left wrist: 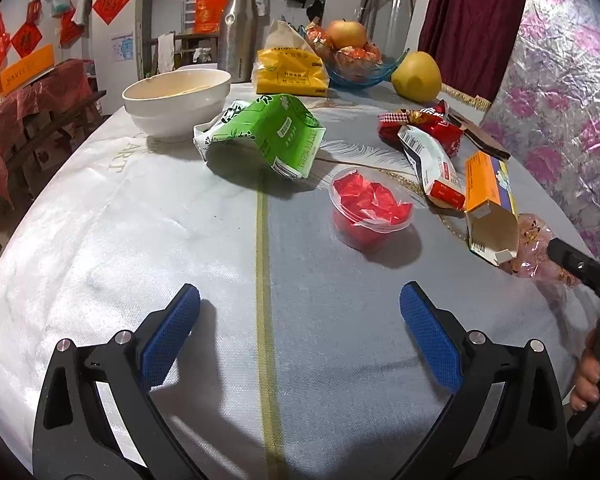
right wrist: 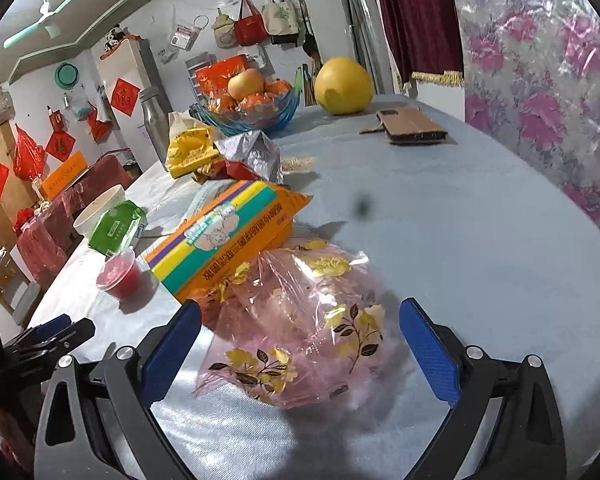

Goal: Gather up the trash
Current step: 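Grasp the small cup of red wrappers with the left tool while the right tool grasps the pink candy bag, then carry the red-wrapper cup and pink bag to the red wastebasket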

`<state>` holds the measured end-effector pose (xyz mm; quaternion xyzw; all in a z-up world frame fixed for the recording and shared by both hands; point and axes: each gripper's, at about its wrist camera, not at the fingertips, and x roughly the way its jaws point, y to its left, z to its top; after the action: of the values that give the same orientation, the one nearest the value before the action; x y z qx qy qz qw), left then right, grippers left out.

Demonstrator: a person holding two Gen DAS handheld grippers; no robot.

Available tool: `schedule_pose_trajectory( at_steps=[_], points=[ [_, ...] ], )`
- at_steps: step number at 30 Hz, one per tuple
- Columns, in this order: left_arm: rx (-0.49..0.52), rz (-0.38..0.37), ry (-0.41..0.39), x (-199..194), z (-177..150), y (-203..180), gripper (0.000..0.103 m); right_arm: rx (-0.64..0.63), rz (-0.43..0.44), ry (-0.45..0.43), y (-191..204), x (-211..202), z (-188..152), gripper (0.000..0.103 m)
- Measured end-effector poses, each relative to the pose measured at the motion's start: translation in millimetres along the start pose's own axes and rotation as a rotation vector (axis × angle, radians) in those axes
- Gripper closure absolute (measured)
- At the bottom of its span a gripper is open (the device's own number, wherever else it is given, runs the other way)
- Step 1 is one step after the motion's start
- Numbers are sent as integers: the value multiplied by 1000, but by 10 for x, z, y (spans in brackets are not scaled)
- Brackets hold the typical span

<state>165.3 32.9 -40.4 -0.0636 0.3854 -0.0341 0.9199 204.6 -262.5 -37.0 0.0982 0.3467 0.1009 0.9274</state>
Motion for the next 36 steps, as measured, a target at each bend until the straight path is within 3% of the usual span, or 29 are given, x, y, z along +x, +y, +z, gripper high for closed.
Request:
schedule_pose_trajectory(
  at_steps=[1,3,7,13,15,21,26,31,34,36],
  points=[
    [-7,-9,9,2,18,9,7,-1,37,0,-14,-2,-23,60],
    [-29,-46,22,8,62,28,7,14,47,-27,-47,-72,-50,66],
    [-76,-115,33,68,214,-5,7,11,40,-53,-106,-165,-137,66],
    [-20,-65,41,238,479,-305,7,61,85,-45,-244,-146,-210,62],
    [-7,-82,52,294,549,-375,7,66,90,-40,-251,-126,-225,58],
    [36,-28,93,546,664,-457,8,67,107,-46,-264,-132,-245,58],
    [19,-64,144,653,674,-393,26,68,110,-43,-258,-130,-244,57],
    [35,-77,130,632,658,-422,47,64,102,-41,-251,-132,-253,57],
    [32,-102,111,573,648,-424,47,52,107,-46,-221,-169,-252,71],
    [22,-111,67,461,628,-404,47,44,105,-60,-206,-224,-238,72]
  ],
)
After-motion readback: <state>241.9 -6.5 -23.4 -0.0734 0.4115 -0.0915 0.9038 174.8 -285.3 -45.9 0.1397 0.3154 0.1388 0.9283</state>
